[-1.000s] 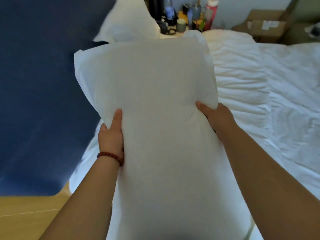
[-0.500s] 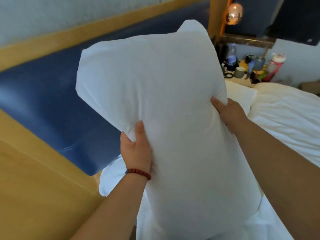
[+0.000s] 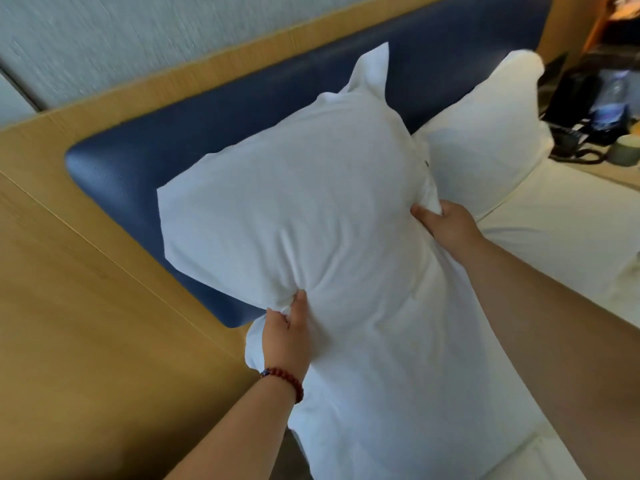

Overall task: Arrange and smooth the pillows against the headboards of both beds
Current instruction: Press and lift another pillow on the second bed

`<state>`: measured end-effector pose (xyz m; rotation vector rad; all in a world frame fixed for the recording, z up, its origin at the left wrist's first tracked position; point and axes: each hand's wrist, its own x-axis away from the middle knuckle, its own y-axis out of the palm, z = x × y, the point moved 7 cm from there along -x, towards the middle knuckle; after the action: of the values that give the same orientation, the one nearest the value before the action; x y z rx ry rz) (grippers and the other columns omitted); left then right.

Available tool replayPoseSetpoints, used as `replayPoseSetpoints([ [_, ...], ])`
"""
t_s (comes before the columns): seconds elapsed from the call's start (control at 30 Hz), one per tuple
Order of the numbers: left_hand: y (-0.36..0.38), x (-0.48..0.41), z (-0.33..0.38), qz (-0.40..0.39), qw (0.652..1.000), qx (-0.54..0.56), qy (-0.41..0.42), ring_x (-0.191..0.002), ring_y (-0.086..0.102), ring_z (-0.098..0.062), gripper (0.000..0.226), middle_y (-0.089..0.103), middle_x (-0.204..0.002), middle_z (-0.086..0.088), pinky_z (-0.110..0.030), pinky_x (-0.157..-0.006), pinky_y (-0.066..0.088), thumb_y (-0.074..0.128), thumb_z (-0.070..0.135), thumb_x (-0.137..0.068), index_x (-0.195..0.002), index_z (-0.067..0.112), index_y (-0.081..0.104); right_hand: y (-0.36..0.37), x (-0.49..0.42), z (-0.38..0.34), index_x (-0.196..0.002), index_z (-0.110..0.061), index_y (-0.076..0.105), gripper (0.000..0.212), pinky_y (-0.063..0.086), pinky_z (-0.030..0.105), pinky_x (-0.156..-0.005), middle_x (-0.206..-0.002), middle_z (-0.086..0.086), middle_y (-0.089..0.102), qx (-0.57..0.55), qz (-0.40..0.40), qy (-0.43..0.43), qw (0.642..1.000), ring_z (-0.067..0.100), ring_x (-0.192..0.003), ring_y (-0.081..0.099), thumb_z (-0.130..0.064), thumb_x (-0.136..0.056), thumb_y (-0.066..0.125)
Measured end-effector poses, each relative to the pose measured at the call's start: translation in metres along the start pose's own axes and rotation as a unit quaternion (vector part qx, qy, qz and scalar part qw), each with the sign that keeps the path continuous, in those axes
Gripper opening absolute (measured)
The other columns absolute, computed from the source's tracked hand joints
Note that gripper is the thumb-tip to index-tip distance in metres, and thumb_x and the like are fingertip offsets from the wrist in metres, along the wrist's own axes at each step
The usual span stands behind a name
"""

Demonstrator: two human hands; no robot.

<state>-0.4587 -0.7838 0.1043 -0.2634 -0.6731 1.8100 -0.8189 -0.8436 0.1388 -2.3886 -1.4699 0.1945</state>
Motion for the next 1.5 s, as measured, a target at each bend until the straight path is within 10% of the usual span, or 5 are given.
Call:
replayPoseSetpoints([
  [0.27, 0.004, -0.007, -0.006, -0.114, 0.99, -0.061, 0.052, -0.063, 0.056, -0.018, 0.048, 0.06, -0.071, -0.006, -0.021, -0.056, 0.043, 0.052, 0.056, -0.091, -0.071, 0.012, 0.051, 0.04, -0.018, 0.052, -0.129, -0.025, 0.059, 0.057, 0.047, 0.036, -0.096, -0.119, 0.0, 0.064, -0.042, -0.01, 0.031, 0.999, 0.021, -0.107, 0.06, -0.063, -0.086, 0.056],
  [0.57, -0.023, 0.032, 0.03, -0.007, 0.956, -0.124, 0.267, -0.082, 0.061, -0.004, 0.008, 0.063, -0.089, 0.016, -0.007, -0.062, 0.045, 0.052, 0.029, -0.096, -0.098, 0.025, 0.059, 0.068, 0.058, 0.043, -0.153, -0.023, 0.028, 0.077, 0.016, 0.038, -0.12, -0.16, 0.008, 0.026, 0.056, 0.077, -0.029, 0.995, 0.023, -0.147, 0.022, -0.066, -0.089, 0.026],
  [0.8, 0.001, 0.052, 0.133, 0.012, 0.766, -0.222, 0.603, -0.125, 0.052, -0.025, 0.038, 0.061, -0.13, -0.008, -0.045, -0.113, 0.032, 0.053, 0.022, -0.092, -0.128, 0.01, 0.06, 0.104, 0.114, 0.026, -0.157, -0.025, 0.008, 0.081, 0.006, 0.048, -0.12, -0.164, 0.005, 0.011, 0.156, 0.105, -0.034, 0.982, 0.025, -0.151, 0.008, -0.067, -0.087, 0.008],
  [1.07, 0.059, -0.033, 0.105, -0.021, 0.636, -0.464, 0.616, -0.149, 0.011, -0.032, 0.064, 0.016, -0.162, -0.012, -0.05, -0.12, 0.011, 0.029, 0.053, -0.099, -0.153, 0.02, 0.028, 0.155, 0.087, 0.053, -0.156, -0.025, 0.004, 0.076, -0.004, 0.035, -0.122, -0.165, 0.001, 0.009, 0.043, 0.178, 0.04, 0.982, 0.014, -0.151, 0.004, -0.059, -0.089, 0.003],
  [1.5, 0.125, -0.079, 0.045, -0.128, 0.618, -0.401, 0.664, -0.149, 0.007, -0.027, 0.059, 0.013, -0.162, -0.011, -0.037, -0.121, -0.006, 0.034, 0.038, -0.098, -0.153, 0.019, 0.029, 0.219, 0.036, 0.129, -0.155, -0.01, 0.008, 0.084, -0.002, 0.025, -0.12, -0.164, 0.006, 0.011, 0.066, 0.171, 0.08, 0.98, 0.015, -0.15, 0.01, -0.055, -0.085, 0.0],
])
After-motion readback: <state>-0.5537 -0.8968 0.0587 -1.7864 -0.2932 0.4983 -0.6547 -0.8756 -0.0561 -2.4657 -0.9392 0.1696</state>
